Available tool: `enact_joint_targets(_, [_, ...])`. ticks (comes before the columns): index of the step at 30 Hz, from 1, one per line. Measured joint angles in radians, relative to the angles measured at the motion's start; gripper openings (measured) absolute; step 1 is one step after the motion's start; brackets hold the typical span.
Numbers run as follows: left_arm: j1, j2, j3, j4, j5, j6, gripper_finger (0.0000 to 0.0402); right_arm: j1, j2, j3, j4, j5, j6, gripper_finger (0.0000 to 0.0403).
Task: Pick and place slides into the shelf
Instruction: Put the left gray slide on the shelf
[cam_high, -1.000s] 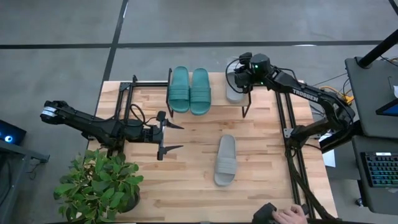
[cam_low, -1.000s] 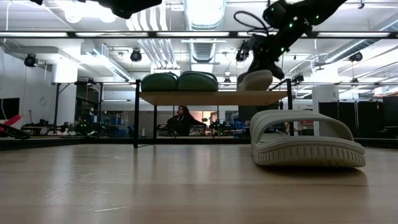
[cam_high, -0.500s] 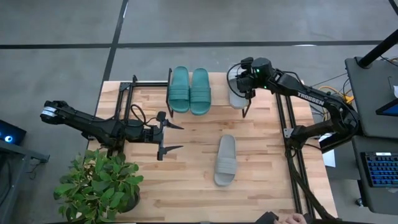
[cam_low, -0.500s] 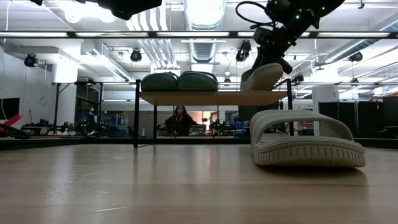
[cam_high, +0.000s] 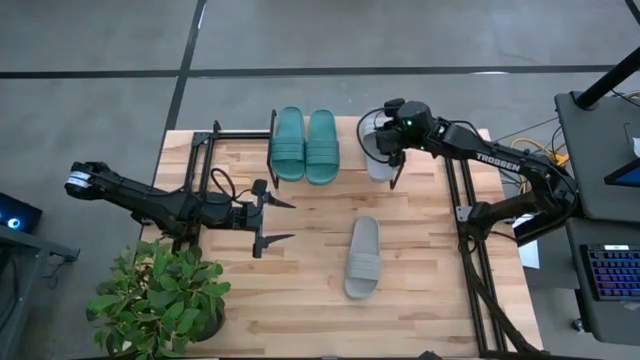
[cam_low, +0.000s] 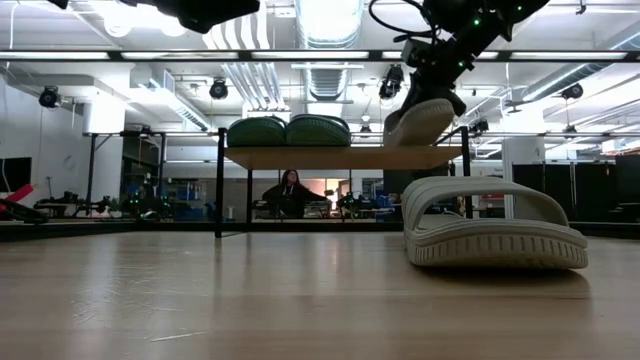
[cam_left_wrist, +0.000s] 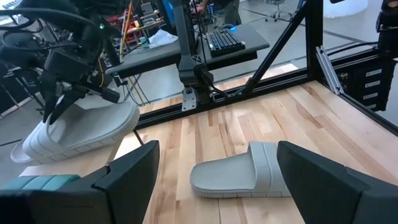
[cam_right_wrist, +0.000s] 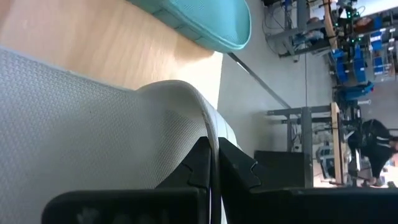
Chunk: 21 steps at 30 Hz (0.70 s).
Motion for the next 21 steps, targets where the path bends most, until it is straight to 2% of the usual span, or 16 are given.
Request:
enact_joint_targets(8, [0.0,0.0,-0.003,-0.017,0.0,-0.002,0.0308,0.042,-0.001,-0.012,0.001,0.007,0.053,0.0008])
enact_joint_targets(17, [0.0,0.0,-0.013,-0.017,0.0,-0.002,0.0308,0.077,-0.003,-0.033,-0.002,0.095,0.113,0.0008])
enact_joint_targets(21, [0.0,0.0,-0.013,-0.017,0.0,-0.002,0.0308,0.084,-0.006,-0.046,-0.008,0.102,0.113,0.0008])
